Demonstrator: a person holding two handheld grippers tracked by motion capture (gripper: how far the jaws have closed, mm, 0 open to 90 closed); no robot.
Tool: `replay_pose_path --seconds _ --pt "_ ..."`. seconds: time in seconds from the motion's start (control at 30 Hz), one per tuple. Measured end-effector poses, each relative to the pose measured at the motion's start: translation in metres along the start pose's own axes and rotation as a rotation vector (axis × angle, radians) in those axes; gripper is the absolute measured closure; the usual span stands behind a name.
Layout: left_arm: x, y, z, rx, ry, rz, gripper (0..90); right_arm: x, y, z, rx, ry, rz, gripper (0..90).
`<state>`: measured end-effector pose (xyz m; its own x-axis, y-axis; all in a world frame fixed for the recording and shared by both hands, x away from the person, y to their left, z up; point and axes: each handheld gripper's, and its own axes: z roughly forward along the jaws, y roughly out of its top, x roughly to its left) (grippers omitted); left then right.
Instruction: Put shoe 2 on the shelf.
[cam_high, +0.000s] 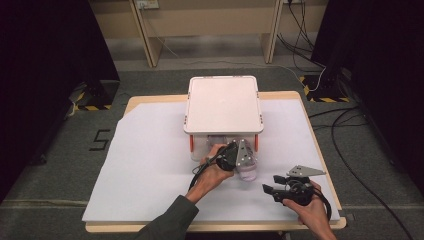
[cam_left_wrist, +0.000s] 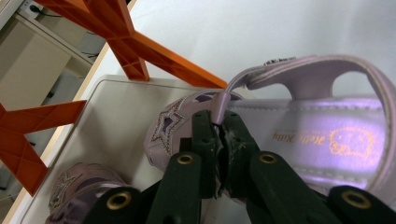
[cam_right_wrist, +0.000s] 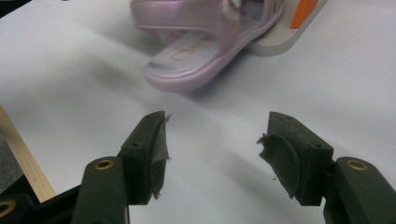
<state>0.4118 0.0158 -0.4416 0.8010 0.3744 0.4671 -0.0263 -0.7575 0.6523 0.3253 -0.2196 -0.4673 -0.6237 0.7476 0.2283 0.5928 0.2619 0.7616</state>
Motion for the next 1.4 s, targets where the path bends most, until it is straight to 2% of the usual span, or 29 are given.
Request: replay_pose_path --seconds 0.03,0.13,0.27,0.37,0.5,0.6,0.77,0.9,1.0,1.13,1.2,1.27,1.33,1.4 --pt "0.000 0.001 0.000 -0.001 0.003 -0.004 85.4 0.000 0.000 0.000 0.001 0.003 -0.002 39.7" --pt "0.001 0.001 0.000 0.011 0.032 0.032 85.1 0.002 0.000 0.002 0.004 0.007 -0.014 39.6" --pt "0.003 0.000 0.001 0.011 0.041 0.027 85.1 0.006 -0.001 0.005 0.015 0.019 -0.018 39.5" --pt "-0.001 -0.001 0.001 0.015 0.033 0.038 84.8 0.008 -0.001 0.006 0.019 0.019 -0.021 39.6" --pt "-0.005 -0.004 -0.001 0.013 0.027 0.008 83.2 0.009 -0.001 0.008 0.022 0.022 -0.024 39.5" --pt "-0.007 -0.004 -0.002 0.015 0.019 -0.015 78.2 0.012 -0.001 0.010 0.031 0.027 -0.032 39.5" --pt "-0.005 -0.006 -0.002 0.009 0.030 -0.059 73.2 0.019 -0.001 0.014 0.037 0.021 -0.056 39.6" --pt "-0.005 -0.008 -0.003 0.006 0.037 -0.089 65.8 0.024 -0.001 0.019 0.038 0.013 -0.072 39.4" --pt "-0.006 -0.008 -0.003 0.003 0.048 -0.112 60.9 0.029 0.000 0.025 0.035 -0.005 -0.089 37.7" --pt "-0.008 -0.006 -0.003 0.002 0.055 -0.111 59.3 0.038 0.003 0.038 0.039 -0.048 -0.130 35.9" --pt "-0.009 -0.005 -0.002 0.003 0.055 -0.106 60.1 0.041 0.005 0.044 0.035 -0.055 -0.134 35.9" --pt "-0.010 -0.004 -0.002 0.006 0.060 -0.115 58.2 0.043 0.007 0.049 0.032 -0.084 -0.146 36.0" --pt "-0.010 -0.003 -0.002 0.010 0.068 -0.124 53.7 0.044 0.008 0.053 0.032 -0.102 -0.159 38.1" --pt "-0.011 -0.003 -0.002 0.012 0.067 -0.128 53.2 0.045 0.009 0.056 0.041 -0.124 -0.165 41.7"
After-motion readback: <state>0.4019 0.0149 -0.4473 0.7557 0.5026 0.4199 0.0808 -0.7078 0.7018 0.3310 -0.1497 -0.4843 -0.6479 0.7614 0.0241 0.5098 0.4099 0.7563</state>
